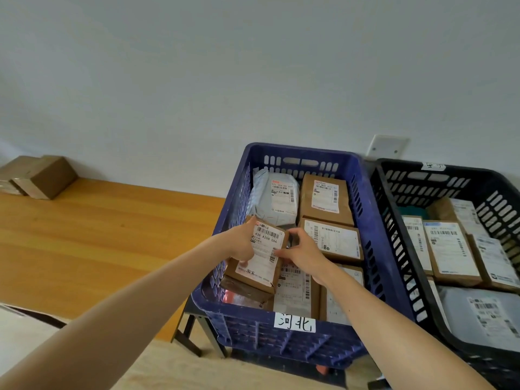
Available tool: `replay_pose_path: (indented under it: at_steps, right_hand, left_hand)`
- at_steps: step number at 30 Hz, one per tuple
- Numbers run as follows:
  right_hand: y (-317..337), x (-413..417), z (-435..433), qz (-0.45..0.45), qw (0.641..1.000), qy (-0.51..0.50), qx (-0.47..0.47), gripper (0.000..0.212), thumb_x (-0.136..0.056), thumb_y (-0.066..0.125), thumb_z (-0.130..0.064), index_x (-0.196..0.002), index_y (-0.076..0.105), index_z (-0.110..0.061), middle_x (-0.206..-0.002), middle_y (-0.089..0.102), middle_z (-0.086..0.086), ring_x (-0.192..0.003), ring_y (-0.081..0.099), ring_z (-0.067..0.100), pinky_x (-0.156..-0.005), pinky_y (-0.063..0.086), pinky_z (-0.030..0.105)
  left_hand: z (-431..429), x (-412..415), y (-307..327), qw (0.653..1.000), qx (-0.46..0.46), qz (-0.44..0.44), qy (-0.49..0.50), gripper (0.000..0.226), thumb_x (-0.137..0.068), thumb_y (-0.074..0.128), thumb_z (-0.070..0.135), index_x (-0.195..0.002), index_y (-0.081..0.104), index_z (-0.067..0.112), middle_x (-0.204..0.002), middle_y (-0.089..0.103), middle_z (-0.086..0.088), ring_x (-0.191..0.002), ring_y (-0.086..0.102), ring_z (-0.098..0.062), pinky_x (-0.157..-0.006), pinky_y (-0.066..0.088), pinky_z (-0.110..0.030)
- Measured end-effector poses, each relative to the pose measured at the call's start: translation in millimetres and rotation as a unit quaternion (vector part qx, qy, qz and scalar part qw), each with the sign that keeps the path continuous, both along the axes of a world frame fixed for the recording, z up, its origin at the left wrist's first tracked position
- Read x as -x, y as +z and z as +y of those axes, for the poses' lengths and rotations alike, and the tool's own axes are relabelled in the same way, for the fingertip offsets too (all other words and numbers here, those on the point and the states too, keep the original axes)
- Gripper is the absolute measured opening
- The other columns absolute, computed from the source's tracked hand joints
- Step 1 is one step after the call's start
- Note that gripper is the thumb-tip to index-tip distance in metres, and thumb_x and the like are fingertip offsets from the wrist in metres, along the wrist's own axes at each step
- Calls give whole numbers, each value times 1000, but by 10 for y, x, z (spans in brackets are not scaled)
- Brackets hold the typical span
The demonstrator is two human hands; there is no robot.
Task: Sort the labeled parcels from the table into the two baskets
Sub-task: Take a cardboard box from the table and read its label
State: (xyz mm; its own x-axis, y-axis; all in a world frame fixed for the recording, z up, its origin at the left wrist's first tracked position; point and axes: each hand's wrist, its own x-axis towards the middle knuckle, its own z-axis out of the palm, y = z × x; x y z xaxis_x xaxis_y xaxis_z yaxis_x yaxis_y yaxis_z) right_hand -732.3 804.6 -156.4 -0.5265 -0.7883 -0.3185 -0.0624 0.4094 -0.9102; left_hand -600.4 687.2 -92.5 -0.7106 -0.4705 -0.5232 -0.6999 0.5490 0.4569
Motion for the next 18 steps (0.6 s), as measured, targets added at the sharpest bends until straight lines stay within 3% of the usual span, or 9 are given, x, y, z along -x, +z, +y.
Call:
replay_pose_path:
  at_steps: [4, 9, 13, 18]
  right_hand:
    - [20, -11, 3, -12, 1000, 6, 19, 45, -81, 73, -3, -116, 46, -17, -113, 65, 4, -96, 67, 15, -68, 57, 22]
    - [84, -26, -21, 29, 998, 38, 30, 50, -83, 72, -9, -120, 41, -23, -99, 68, 6, -89, 69, 21, -76, 59, 32]
    - [76, -38, -7, 8, 999, 32, 41, 52, -84, 71, -9, -124, 41, -21, -103, 68, 4, -88, 69, 16, -76, 59, 31]
    - [57, -38, 21, -8, 999, 28, 46, 50, -84, 72, -8, -123, 42, -19, -104, 67, 4, -89, 68, 15, -69, 57, 24]
  left_hand:
    - [-26, -36, -19, 999, -26, 14, 18, 114, -77, 63, -13, -150, -20, 19, -141, 46, -8, -115, 50, -24, -83, 47, -29]
    - [-97, -82, -8, 999, -37, 10, 23, 124, -74, 67, -13, -147, -26, 24, -143, 43, -10, -118, 49, -26, -93, 49, -36]
    - [-101, -54, 11, 999, -30, -12, 11, 127, -72, 71, -10, -146, -27, 22, -147, 38, -11, -123, 46, -29, -97, 48, -41]
    - [-92, 27, -14, 999, -39, -18, 12, 131, -70, 82, 9, -148, -23, 21, -142, 45, -7, -115, 49, -21, -85, 49, -31]
